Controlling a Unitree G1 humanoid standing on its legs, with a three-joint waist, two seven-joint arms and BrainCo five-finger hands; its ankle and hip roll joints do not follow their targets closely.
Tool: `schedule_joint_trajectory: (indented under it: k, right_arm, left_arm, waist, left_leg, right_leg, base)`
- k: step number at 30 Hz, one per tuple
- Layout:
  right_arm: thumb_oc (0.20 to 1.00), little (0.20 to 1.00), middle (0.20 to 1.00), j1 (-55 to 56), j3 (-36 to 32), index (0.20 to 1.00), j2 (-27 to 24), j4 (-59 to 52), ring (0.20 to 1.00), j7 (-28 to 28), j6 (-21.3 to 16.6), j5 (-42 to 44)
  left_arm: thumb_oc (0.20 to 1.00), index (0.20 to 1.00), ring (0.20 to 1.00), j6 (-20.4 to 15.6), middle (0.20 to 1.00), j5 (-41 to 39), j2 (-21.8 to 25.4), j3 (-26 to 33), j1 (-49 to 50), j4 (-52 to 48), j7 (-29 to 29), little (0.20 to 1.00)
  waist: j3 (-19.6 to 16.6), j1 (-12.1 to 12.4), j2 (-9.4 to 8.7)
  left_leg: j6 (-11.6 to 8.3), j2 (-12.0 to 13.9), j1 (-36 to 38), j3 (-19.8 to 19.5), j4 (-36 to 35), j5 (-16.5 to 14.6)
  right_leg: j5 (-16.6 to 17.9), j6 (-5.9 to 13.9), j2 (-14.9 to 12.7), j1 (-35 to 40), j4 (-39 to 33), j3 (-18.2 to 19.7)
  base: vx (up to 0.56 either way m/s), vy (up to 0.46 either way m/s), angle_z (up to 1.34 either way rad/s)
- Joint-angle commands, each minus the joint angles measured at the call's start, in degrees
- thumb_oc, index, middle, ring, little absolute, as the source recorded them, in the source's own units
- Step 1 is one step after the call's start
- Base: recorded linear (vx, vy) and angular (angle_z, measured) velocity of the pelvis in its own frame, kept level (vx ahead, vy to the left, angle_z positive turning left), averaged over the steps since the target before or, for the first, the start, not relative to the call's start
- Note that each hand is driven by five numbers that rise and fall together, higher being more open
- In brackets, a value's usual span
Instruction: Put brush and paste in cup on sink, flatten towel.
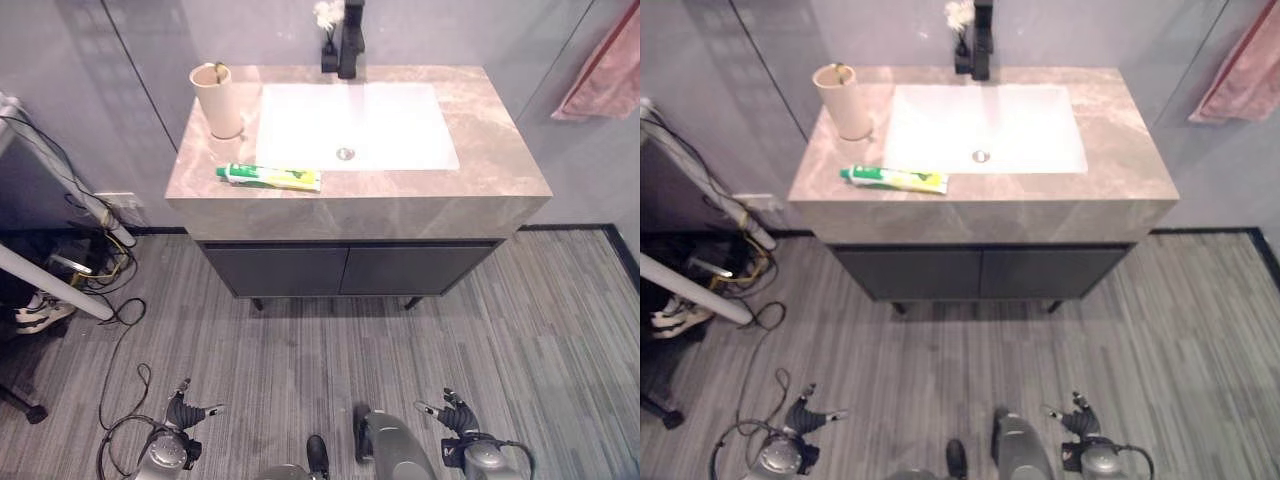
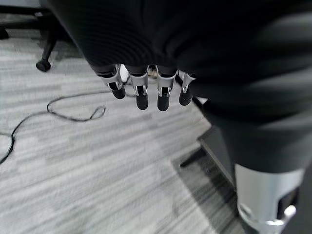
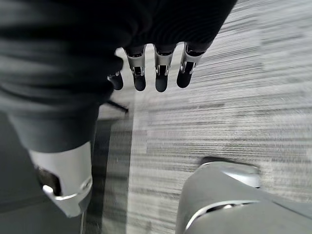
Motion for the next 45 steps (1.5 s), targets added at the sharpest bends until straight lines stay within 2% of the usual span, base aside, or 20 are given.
schedule_joint_trajectory:
  k: [1, 3, 10, 12, 13, 14, 15, 17, 18, 20, 21, 22, 24, 27, 28, 29, 37, 42, 43, 45]
  right_arm:
    - [1.0, 1.0, 1.0, 0.0, -1.5, 1.0, -2.1, -1.4, 1.0, -1.3, -2.5, 1.2]
    - [1.0, 1.0, 1.0, 1.1, -1.2, 1.0, -2.5, -0.6, 1.0, -0.9, -2.2, 0.1]
    - [1.0, 1.0, 1.0, 2.0, -0.7, 1.0, -4.4, -0.1, 1.0, -0.5, -1.6, -2.3]
    - [1.0, 1.0, 1.0, 1.4, -1.4, 1.0, -6.2, 0.7, 1.0, -0.1, -1.4, -2.9]
    - [1.0, 1.0, 1.0, 1.4, -1.4, 1.0, -6.2, 0.7, 1.0, -0.1, -1.4, -2.9]
    - [1.0, 1.0, 1.0, 0.7, -1.4, 1.0, -7.4, 1.4, 1.0, 0.0, -1.5, -3.4]
    - [1.0, 1.0, 1.0, 0.7, -1.4, 1.0, -7.4, 1.4, 1.0, 0.0, -1.5, -3.4]
    - [1.0, 1.0, 1.0, 0.5, -1.1, 1.0, -9.3, 1.3, 1.0, 0.0, -1.5, -4.9]
    - [1.0, 1.0, 1.0, 0.4, -1.0, 1.0, -9.5, 2.0, 1.0, -0.1, -1.3, -5.2]
    - [1.0, 1.0, 1.0, 0.4, -0.8, 1.0, -9.7, 2.3, 1.0, 0.0, -1.0, -5.7]
    - [1.0, 1.0, 1.0, 0.7, -0.7, 1.0, -10.1, 3.0, 1.0, 0.0, -0.5, -7.0]
    - [1.0, 1.0, 1.0, 0.7, -0.7, 1.0, -10.1, 3.0, 1.0, 0.0, -0.5, -7.0]
    - [1.0, 1.0, 1.0, 0.2, -0.7, 1.0, -10.4, 2.8, 1.0, -0.4, -0.2, -7.3]
    - [1.0, 1.0, 1.0, 0.0, 0.0, 1.0, -10.7, 3.2, 1.0, -0.3, 0.1, -8.4]
    - [1.0, 1.0, 1.0, -0.3, 0.5, 1.0, -10.9, 2.6, 1.0, 0.1, 0.4, -9.2]
    - [1.0, 1.0, 1.0, -0.2, 0.4, 1.0, -10.7, 2.6, 1.0, 0.3, 0.3, -9.3]
    - [1.0, 1.0, 1.0, -0.2, 0.2, 1.0, -8.4, 1.9, 1.0, 0.9, 1.1, -9.9]
    - [1.0, 1.0, 1.0, -1.7, 1.2, 1.0, -7.2, 1.1, 1.0, 1.1, 1.0, -9.8]
    - [1.0, 1.0, 1.0, -2.6, 1.7, 1.0, -6.7, 1.3, 1.0, 1.1, 1.0, -9.6]
    - [1.0, 1.0, 1.0, -3.5, 1.6, 1.0, -5.6, 2.1, 1.0, 1.2, 0.8, -6.8]
  left_arm:
    - [1.0, 1.0, 1.0, -1.4, 1.0, 2.4, 1.3, -0.2, -1.0, -0.7, 0.5, 1.0]
    - [1.0, 1.0, 1.0, -1.2, 1.0, 4.5, 0.5, -1.5, 0.0, 1.1, -0.4, 1.0]
    - [1.0, 1.0, 1.0, -0.5, 1.0, 5.4, -1.3, -2.3, 0.8, 5.2, -1.2, 1.0]
    - [1.0, 1.0, 1.0, -0.3, 1.0, 5.8, -1.7, -2.9, 0.8, 6.6, -2.5, 1.0]
    - [1.0, 1.0, 1.0, -0.3, 1.0, 5.8, -1.7, -2.9, 0.8, 6.7, -2.5, 1.0]
    - [1.0, 1.0, 1.0, -0.4, 1.0, 5.0, -1.9, -2.8, 0.3, 6.6, -2.3, 1.0]
    - [1.0, 1.0, 1.0, -0.4, 1.0, 5.0, -1.9, -2.8, 0.3, 6.6, -2.3, 1.0]
    - [1.0, 1.0, 1.0, -0.6, 1.0, 3.3, -1.3, -2.1, -0.8, 5.6, -1.7, 1.0]
    - [1.0, 1.0, 1.0, -0.7, 1.0, 3.0, -1.1, -1.9, -1.0, 5.7, -1.5, 1.0]
    - [1.0, 1.0, 1.0, -0.6, 1.0, 2.9, -1.1, -1.8, -1.1, 5.6, -1.4, 1.0]
    - [1.0, 1.0, 1.0, -0.4, 1.0, 3.0, -1.1, -1.6, -1.2, 5.2, -1.3, 1.0]
    - [1.0, 1.0, 1.0, -0.4, 1.0, 3.0, -1.1, -1.6, -1.2, 5.2, -1.3, 1.0]
    - [1.0, 1.0, 1.0, -0.4, 1.0, 2.8, -1.4, -1.1, -1.0, 5.6, -0.5, 1.0]
    - [1.0, 1.0, 1.0, -0.2, 1.0, 2.5, -1.9, -1.3, -0.7, 6.2, 0.2, 1.0]
    - [1.0, 1.0, 1.0, -0.3, 1.0, 2.0, -2.0, -1.2, -0.5, 6.3, 0.4, 1.0]
    - [1.0, 1.0, 1.0, -0.3, 1.0, 2.0, -2.0, -1.4, -0.6, 6.6, 0.4, 1.0]
    - [1.0, 1.0, 1.0, -0.5, 1.0, 3.6, 0.7, -2.2, -0.4, 5.1, -1.1, 1.0]
    - [1.0, 1.0, 1.0, -0.8, 1.0, 0.6, 0.5, -0.3, -0.8, 5.2, 0.2, 1.0]
    - [1.0, 1.0, 1.0, -0.9, 1.0, -0.2, 0.2, 0.3, -0.6, 5.7, 0.6, 1.0]
    - [1.0, 1.0, 1.0, -1.0, 1.0, -1.7, 0.2, 1.5, -0.2, 6.1, 1.1, 1.0]
  waist:
    - [1.8, -1.7, 0.55]
    - [1.0, -2.4, 0.53]
    - [-1.1, -2.4, 1.54]
    - [-1.5, -2.6, 2.54]
    - [-1.5, -2.7, 2.57]
    - [-0.9, -2.3, 2.2]
    - [-0.9, -2.4, 2.21]
    - [0.9, -0.7, 0.11]
    - [1.0, -0.5, -0.07]
    - [1.1, -0.4, -0.35]
    - [0.9, -0.4, -0.85]
    - [0.9, -0.3, -0.88]
    - [0.8, 0.4, -0.95]
    - [0.3, 0.7, -0.4]
    - [0.6, 1.1, -0.01]
    - [0.2, 0.6, 0.05]
    - [0.5, 0.6, -0.98]
    - [1.4, 1.7, -1.96]
    - [1.3, 2.5, -2.53]
    - [1.2, 3.4, -2.78]
  left_leg:
    - [-6.37, 1.5, 1.5, -2.5, 0.3, -0.1]
    - [-6.67, 1.1, 3.8, -3.4, 0.1, -1.7]
    - [-7.38, 1.9, 6.0, -4.6, 0.3, -3.1]
    - [-10.06, 3.4, 4.3, -5.5, 7.7, -1.8]
    - [-10.11, 3.4, 4.1, -5.6, 8.0, -2.0]
    - [-13.23, 3.7, 0.2, -5.0, 17.3, 1.2]
    - [-13.23, 3.7, 0.1, -5.0, 17.4, 1.2]
    - [-16.37, 4.8, -6.6, -3.7, 31.7, 6.0]
    - [-16.02, 5.3, -7.6, -3.2, 33.1, 6.1]
    - [-15.49, 6.9, -8.6, -1.5, 33.5, 6.3]
    - [-14.25, 12.0, -9.1, 3.0, 29.7, 5.8]
    - [-14.24, 11.9, -9.1, 3.1, 29.6, 5.9]
    - [-13.38, 13.8, -8.5, 0.5, 19.9, 3.1]
    - [-14.58, 16.0, -8.6, -3.5, 11.8, 5.8]
    - [-14.92, 15.0, -7.9, -8.4, 12.9, 5.1]
    - [-14.84, 14.5, -7.7, -8.6, 11.8, 4.2]
    - [-11.02, 8.6, -6.7, -4.6, 12.3, -3.2]
    - [-9.35, 6.2, -7.7, -3.8, 12.2, -4.1]
    - [-8.89, 5.4, -7.8, -3.4, 11.1, -3.9]
    - [-8.55, 5.6, -7.7, -3.3, 9.9, -3.1]
  right_leg:
    - [8.3, 3.23, -0.8, 8.2, -6.5, -0.1]
    - [10.8, 3.49, -1.2, 8.9, -10.0, -0.1]
    - [8.9, 1.4, 0.1, 11.8, -10.9, -1.0]
    - [6.6, -0.23, 1.1, 14.4, -12.2, -1.2]
    - [6.6, -0.27, 1.1, 14.5, -12.3, -1.3]
    - [5.9, -0.98, 0.9, 16.6, -13.3, -1.7]
    - [5.9, -0.98, 0.9, 16.6, -13.3, -1.8]
    - [4.8, -2.41, -0.5, 19.8, -14.1, -2.4]
    - [4.4, -2.68, -0.6, 20.3, -14.2, -2.7]
    - [4.1, -2.75, -0.8, 21.3, -14.6, -3.1]
    - [3.5, -2.38, -1.7, 22.8, -15.4, -4.3]
    - [3.5, -2.37, -1.7, 22.8, -15.4, -4.3]
    - [3.1, -0.7, -2.5, 23.2, -15.8, -3.1]
    - [2.7, 0.46, -3.8, 22.8, -15.6, -1.8]
    - [2.6, 0.78, -4.1, 22.4, -14.8, 0.4]
    - [3.1, 1.09, -4.6, 22.1, -14.7, 0.9]
    - [6.4, 4.18, -9.7, 19.8, -13.3, 5.3]
    - [10.1, 6.07, -12.3, 17.7, -13.6, 6.0]
    - [13.4, 6.82, -13.4, 17.1, -15.3, 5.8]
    - [15.2, 7.16, -13.2, 16.4, -15.9, 5.8]
  base:
    - [0.44, 0.006, 0.05]
    - [0.48, -0.042, 0.14]
    - [0.22, -0.069, 0.21]
    - [0.28, -0.164, 0.06]
    - [0.16, -0.144, 0.28]
    - [0.1, -0.098, 0.32]
    - [0.15, -0.17, 0.23]
    - [0.15, -0.199, 0.35]
    - [0.12, -0.144, 0.26]
    - [0.11, -0.057, 0.0]
    - [0.14, -0.039, 0.21]
    - [0.22, 0.059, 0.46]
    - [0.19, 0.18, 0.33]
    - [0.1, 0.187, -0.38]
    - [0.14, 0.298, -0.42]
    - [0.11, 0.284, -0.71]
    - [0.0, 0.264, -0.25]
    - [-0.1, 0.233, -0.15]
    - [-0.06, 0.12, -0.09]
    - [-0.06, 0.069, -0.14]
